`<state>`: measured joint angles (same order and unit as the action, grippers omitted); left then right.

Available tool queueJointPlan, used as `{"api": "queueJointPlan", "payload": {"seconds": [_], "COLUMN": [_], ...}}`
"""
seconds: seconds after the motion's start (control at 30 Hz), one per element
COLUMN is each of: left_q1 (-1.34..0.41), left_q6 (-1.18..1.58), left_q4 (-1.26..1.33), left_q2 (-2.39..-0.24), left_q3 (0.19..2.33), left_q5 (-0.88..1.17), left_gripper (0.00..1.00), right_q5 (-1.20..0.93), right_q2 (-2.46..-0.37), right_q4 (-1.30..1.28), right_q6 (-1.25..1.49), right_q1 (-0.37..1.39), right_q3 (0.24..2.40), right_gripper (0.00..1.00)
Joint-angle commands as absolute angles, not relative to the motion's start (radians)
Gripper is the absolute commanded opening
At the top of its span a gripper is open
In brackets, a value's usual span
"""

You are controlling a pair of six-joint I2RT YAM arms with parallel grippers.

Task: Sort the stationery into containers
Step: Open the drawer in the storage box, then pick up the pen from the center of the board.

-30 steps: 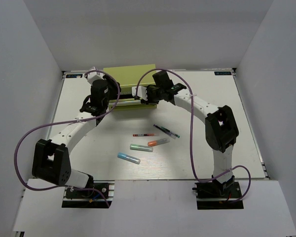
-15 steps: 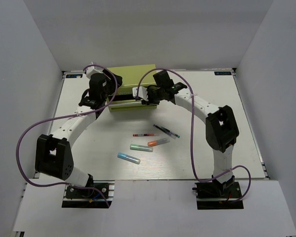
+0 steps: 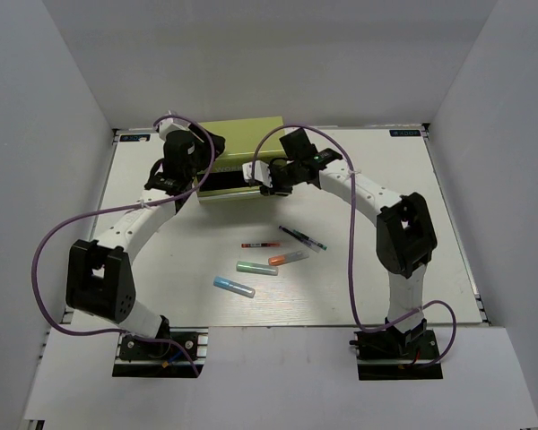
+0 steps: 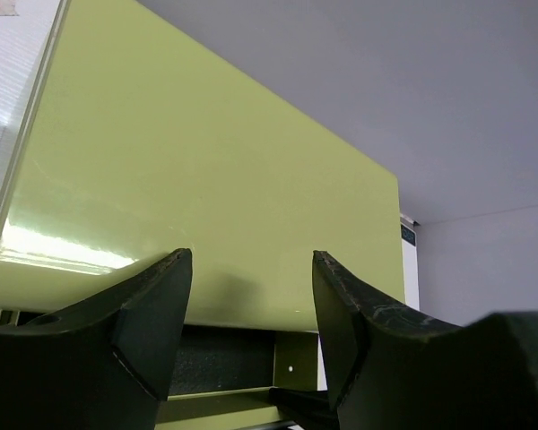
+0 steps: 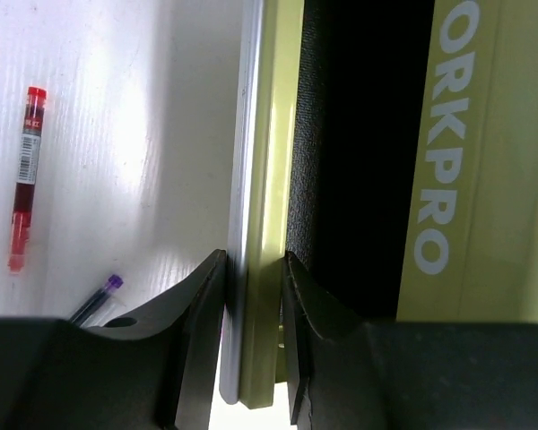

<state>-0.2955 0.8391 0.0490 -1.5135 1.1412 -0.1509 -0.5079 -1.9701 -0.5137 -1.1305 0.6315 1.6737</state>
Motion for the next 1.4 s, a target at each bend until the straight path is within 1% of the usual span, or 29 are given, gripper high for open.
{"api": "queueJointPlan", "payload": {"seconds": [0.0, 0.03, 0.07, 0.17, 0.3, 0.4, 0.6, 0.63, 0.67, 0.7, 0.77, 0.8, 0.83, 0.87, 0.9, 0.93, 1.0, 1.03, 1.1, 1.13, 1.2, 1.23, 1.33, 1.37], "left_q1": [-0.290, -0.281, -0.281, -0.281, -0.281, -0.281, -0.281, -0.281, -0.281, -0.281, -0.281, -0.281, -0.281, -0.281, -0.281, -0.281, -0.281, -0.281, -0.281, -0.281, -0.281, -0.281, -0.281, -0.281], "left_q6": [0.834, 0.834, 0.834, 0.834, 0.825, 0.815, 0.795, 0.795, 0.785, 0.785, 0.773, 0.773, 0.773, 0.773, 0.773, 0.773, 0.793, 0.802, 0.811, 0.822, 0.833, 0.833, 0.853, 0.865], "left_q4": [-0.054, -0.054, -0.054, -0.054, -0.054, -0.054, -0.052, -0.052, -0.052, -0.063, -0.075, -0.095, -0.106, -0.120, -0.132, -0.159, -0.190, -0.227, -0.258, -0.288, -0.316, -0.342, -0.365, -0.365], "left_q2": [-1.532, -1.532, -1.532, -1.522, -1.487, -1.462, -1.396, -1.369, -1.352, -1.333, -1.277, -1.258, -1.240, -1.221, -1.185, -1.166, -1.116, -1.100, -1.075, -1.054, -1.039, -1.039, -0.985, -0.970], "left_q3": [1.146, 1.146, 1.146, 1.146, 1.146, 1.137, 1.126, 1.115, 1.102, 1.092, 1.068, 1.059, 1.049, 1.033, 1.023, 1.003, 0.983, 0.974, 0.948, 0.928, 0.908, 0.887, 0.835, 0.819], "left_q5": [-0.130, -0.130, -0.130, -0.130, -0.130, -0.130, -0.100, -0.100, -0.100, -0.100, -0.100, -0.100, -0.100, -0.089, -0.089, -0.080, -0.080, -0.080, -0.058, -0.058, -0.023, -0.014, 0.012, 0.021], "left_gripper": [0.67, 0.67, 0.67, 0.70, 0.73, 0.75, 0.77, 0.77, 0.78, 0.78, 0.82, 0.84, 0.86, 0.91, 0.94, 1.00, 1.00, 1.00, 1.00, 1.00, 1.00, 1.00, 1.00, 0.98], "right_q5": [-0.574, -0.569, -0.548, -0.525, -0.491, -0.480, -0.465, -0.456, -0.439, -0.427, -0.362, -0.341, -0.283, -0.270, -0.264, -0.270, -0.278, -0.307, -0.331, -0.337, -0.351, -0.356, -0.376, -0.394], "right_q2": [-1.924, -1.924, -1.921, -1.902, -1.850, -1.783, -1.664, -1.646, -1.596, -1.579, -1.511, -1.497, -1.470, -1.465, -1.441, -1.434, -1.411, -1.395, -1.344, -1.336, -1.312, -1.312, -1.336, -1.345], "right_q4": [-0.600, -0.597, -0.575, -0.497, -0.407, -0.391, -0.373, -0.355, -0.322, -0.302, -0.225, -0.207, -0.177, -0.175, -0.178, -0.211, -0.270, -0.278, -0.287, -0.284, -0.278, -0.278, -0.285, -0.287], "right_q6": [-1.146, -1.138, -1.122, -1.055, -1.026, -1.023, -1.006, -1.002, -0.983, -0.968, -0.892, -0.864, -0.800, -0.773, -0.720, -0.704, -0.660, -0.651, -0.624, -0.618, -0.598, -0.595, -0.574, -0.569], "right_q1": [0.661, 0.661, 0.661, 0.652, 0.649, 0.646, 0.646, 0.644, 0.641, 0.644, 0.641, 0.643, 0.640, 0.635, 0.635, 0.621, 0.609, 0.598, 0.589, 0.588, 0.580, 0.575, 0.561, 0.560], "right_q3": [1.672, 1.672, 1.672, 1.654, 1.597, 1.556, 1.491, 1.480, 1.433, 1.416, 1.349, 1.318, 1.304, 1.292, 1.263, 1.255, 1.198, 1.178, 1.086, 1.063, 0.987, 0.961, 0.934, 0.933], "right_gripper": [0.27, 0.42, 0.52, 0.71, 0.73, 0.73, 0.74, 0.76, 0.76, 0.78, 0.83, 0.90, 0.90, 0.90, 0.90, 0.88, 0.81, 0.72, 0.62, 0.50, 0.44, 0.39, 0.36, 0.34]}}
